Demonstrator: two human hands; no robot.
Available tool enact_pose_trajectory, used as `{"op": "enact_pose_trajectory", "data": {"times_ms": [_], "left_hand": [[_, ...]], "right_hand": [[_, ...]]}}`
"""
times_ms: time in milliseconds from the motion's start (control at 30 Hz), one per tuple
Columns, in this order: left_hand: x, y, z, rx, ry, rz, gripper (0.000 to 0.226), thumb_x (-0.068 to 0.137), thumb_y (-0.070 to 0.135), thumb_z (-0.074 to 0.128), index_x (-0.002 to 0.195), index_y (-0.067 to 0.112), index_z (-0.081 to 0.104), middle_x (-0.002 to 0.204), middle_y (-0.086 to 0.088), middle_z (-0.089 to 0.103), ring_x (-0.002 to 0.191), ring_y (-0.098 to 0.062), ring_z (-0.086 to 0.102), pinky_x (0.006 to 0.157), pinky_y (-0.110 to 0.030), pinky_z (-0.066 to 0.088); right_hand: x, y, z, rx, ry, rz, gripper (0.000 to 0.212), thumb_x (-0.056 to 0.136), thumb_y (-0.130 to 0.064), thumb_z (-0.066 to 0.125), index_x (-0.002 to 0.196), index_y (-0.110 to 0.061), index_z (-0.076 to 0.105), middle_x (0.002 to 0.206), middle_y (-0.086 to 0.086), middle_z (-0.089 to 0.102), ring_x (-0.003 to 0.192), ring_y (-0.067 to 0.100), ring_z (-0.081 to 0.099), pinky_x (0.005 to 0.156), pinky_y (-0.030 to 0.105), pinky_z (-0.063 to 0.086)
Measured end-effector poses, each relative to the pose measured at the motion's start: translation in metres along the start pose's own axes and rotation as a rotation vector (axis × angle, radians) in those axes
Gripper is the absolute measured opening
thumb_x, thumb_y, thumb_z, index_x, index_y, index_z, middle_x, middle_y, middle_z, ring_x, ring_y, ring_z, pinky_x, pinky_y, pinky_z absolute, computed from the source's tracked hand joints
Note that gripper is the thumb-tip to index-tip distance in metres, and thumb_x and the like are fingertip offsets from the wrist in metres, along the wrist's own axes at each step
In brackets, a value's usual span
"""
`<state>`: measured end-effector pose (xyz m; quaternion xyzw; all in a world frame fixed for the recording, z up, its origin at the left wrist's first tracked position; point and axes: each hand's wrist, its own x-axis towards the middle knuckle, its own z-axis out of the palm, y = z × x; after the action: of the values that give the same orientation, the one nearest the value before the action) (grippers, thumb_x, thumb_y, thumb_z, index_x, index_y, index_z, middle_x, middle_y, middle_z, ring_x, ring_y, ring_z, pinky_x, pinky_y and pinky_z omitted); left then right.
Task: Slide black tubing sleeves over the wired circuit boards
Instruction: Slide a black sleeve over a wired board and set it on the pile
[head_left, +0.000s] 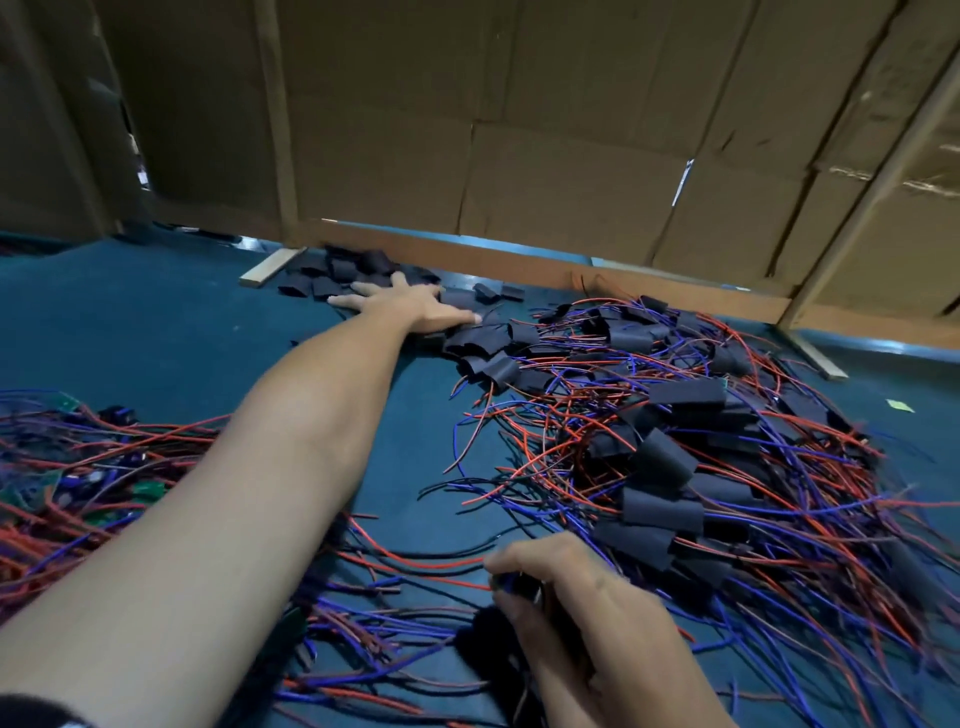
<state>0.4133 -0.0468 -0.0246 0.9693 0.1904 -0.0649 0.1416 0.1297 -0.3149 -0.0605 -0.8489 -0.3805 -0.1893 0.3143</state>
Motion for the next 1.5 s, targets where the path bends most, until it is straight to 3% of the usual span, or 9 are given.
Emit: {"op": "enact_pose_trajectory", "data": {"times_ms": [200,500,633,733,833,1033,1133,1300,1500], "left_hand": [[-0.022,-0.014,0.014,0.046,0.185,0.151,0.076,0.075,0.083,0.036,0.133,0.037,0.052,0.142,-0.01,0.042,0.134,-0.041,0.034,0.104,-0.068,0.027],[-0.122,-0.045,0.028,0.057,0.19,0.228,0.056,0.078,0.077,0.036,0.123,0.048,0.055,0.131,-0.007,0.049,0.126,-0.037,0.04,0.099,-0.059,0.029],[-0.149,-0.057,-0.007,0.015,-0.046,0.144,0.087,0.057,0.103,0.021,0.135,0.066,0.027,0.159,-0.003,0.026,0.144,-0.043,0.026,0.108,-0.065,0.02],[-0.135,-0.046,-0.043,-0.021,0.07,0.165,0.114,0.049,0.109,0.017,0.147,0.051,0.015,0.161,-0.005,0.015,0.148,-0.045,0.017,0.115,-0.064,0.018],[-0.097,-0.011,-0.059,-0.072,0.15,0.236,0.111,0.057,0.104,0.026,0.151,0.046,0.015,0.162,-0.008,0.013,0.147,-0.047,0.019,0.117,-0.061,0.02],[-0.044,0.062,-0.005,-0.151,-0.022,0.289,0.115,0.048,0.107,0.034,0.15,0.058,0.015,0.168,-0.006,-0.009,0.151,-0.047,-0.012,0.113,-0.076,0.003],[-0.039,0.068,0.038,-0.017,-0.026,0.293,0.085,0.074,0.093,0.028,0.149,0.054,0.03,0.168,-0.012,0.007,0.151,-0.049,-0.001,0.109,-0.076,-0.004],[-0.07,0.047,0.037,0.047,0.094,0.411,0.046,0.099,0.029,0.039,0.142,0.028,0.053,0.144,-0.014,0.045,0.128,-0.042,0.044,0.107,-0.05,0.038],[-0.123,-0.012,-0.004,0.058,0.171,0.51,0.034,0.1,0.039,0.035,0.123,0.035,0.059,0.132,-0.003,0.063,0.122,-0.033,0.056,0.099,-0.047,0.042]], "right_hand": [[0.002,0.002,0.0,0.019,-0.07,-0.024,0.024,0.098,-0.029,0.055,0.12,-0.036,0.053,0.105,-0.02,0.058,0.077,-0.007,0.046,0.063,0.016,0.043],[-0.001,0.001,-0.001,0.08,-0.072,-0.014,0.028,0.098,-0.023,0.059,0.123,-0.035,0.053,0.104,-0.023,0.055,0.074,-0.012,0.042,0.066,0.025,0.048],[0.002,-0.002,-0.002,0.061,-0.078,-0.011,0.024,0.099,-0.029,0.057,0.121,-0.037,0.052,0.098,-0.028,0.05,0.074,-0.015,0.042,0.065,0.014,0.039],[0.002,-0.003,-0.002,0.034,-0.078,0.01,0.023,0.098,-0.03,0.058,0.119,-0.036,0.054,0.091,-0.033,0.045,0.072,-0.017,0.04,0.065,0.006,0.032],[0.003,-0.006,-0.003,0.015,-0.081,0.019,0.022,0.097,-0.031,0.057,0.118,-0.037,0.054,0.09,-0.032,0.046,0.076,-0.01,0.044,0.064,0.006,0.032],[0.004,-0.008,-0.004,-0.07,-0.065,0.006,0.025,0.092,-0.036,0.056,0.115,-0.042,0.052,0.1,-0.021,0.059,0.081,-0.007,0.054,0.064,0.015,0.049],[0.005,-0.009,-0.005,-0.073,-0.084,0.034,0.026,0.09,-0.038,0.055,0.114,-0.044,0.051,0.099,-0.021,0.06,0.081,-0.007,0.056,0.065,0.013,0.049],[0.007,-0.01,-0.009,-0.003,-0.067,-0.011,0.022,0.094,-0.03,0.057,0.116,-0.034,0.057,0.103,-0.016,0.063,0.086,0.002,0.06,0.07,0.016,0.048],[0.006,-0.016,-0.01,-0.042,-0.079,0.061,0.021,0.091,-0.039,0.053,0.112,-0.043,0.053,0.1,-0.022,0.062,0.078,-0.004,0.058,0.067,0.015,0.049]]}}
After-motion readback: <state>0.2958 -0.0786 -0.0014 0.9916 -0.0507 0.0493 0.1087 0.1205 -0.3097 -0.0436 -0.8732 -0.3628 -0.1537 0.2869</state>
